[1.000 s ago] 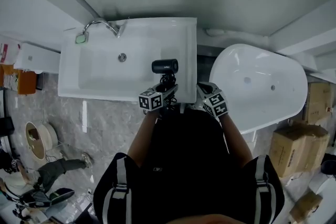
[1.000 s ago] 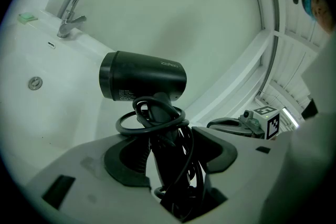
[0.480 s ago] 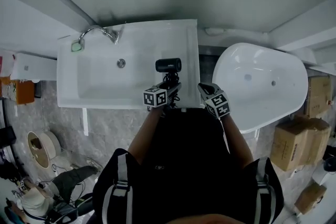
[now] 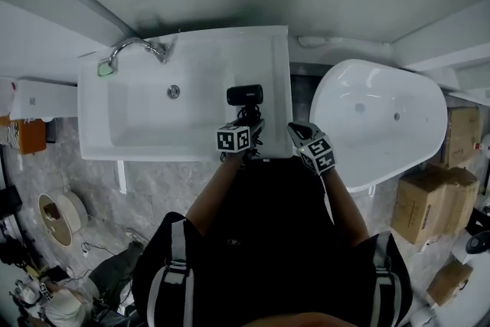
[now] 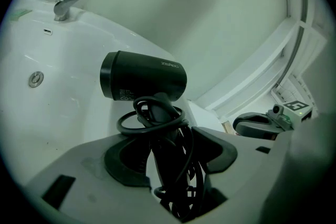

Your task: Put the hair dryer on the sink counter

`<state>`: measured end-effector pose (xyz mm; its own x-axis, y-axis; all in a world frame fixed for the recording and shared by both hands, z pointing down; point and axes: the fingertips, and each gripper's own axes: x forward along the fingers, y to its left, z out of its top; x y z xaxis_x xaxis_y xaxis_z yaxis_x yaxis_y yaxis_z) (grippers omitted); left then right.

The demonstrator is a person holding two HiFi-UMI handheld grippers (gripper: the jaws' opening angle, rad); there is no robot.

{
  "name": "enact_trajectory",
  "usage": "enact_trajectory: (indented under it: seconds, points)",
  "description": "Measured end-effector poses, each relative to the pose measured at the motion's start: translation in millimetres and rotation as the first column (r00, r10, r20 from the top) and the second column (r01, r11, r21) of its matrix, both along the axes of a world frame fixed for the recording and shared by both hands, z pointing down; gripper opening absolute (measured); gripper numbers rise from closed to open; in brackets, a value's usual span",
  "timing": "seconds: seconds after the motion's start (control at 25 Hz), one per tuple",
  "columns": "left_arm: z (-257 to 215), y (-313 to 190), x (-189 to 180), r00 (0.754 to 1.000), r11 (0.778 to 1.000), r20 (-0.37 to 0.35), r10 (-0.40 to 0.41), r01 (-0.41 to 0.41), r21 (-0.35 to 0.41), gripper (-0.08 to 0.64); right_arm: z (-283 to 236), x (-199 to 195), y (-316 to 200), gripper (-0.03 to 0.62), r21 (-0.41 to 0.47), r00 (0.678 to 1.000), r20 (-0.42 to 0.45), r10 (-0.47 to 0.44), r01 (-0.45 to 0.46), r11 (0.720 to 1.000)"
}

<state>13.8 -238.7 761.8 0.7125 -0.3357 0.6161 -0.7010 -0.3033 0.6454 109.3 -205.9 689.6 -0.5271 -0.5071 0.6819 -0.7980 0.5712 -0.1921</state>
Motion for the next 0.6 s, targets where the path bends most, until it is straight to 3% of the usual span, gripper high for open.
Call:
enact_trajectory:
  seconds: [0.6]
  points:
    - [21, 2, -5, 0.993, 0.999, 0.118, -0.015, 0.021, -0.047, 0.247, 12, -6, 9, 0.060, -0.025, 0.998, -0.057, -0.022, 0.021, 0.999]
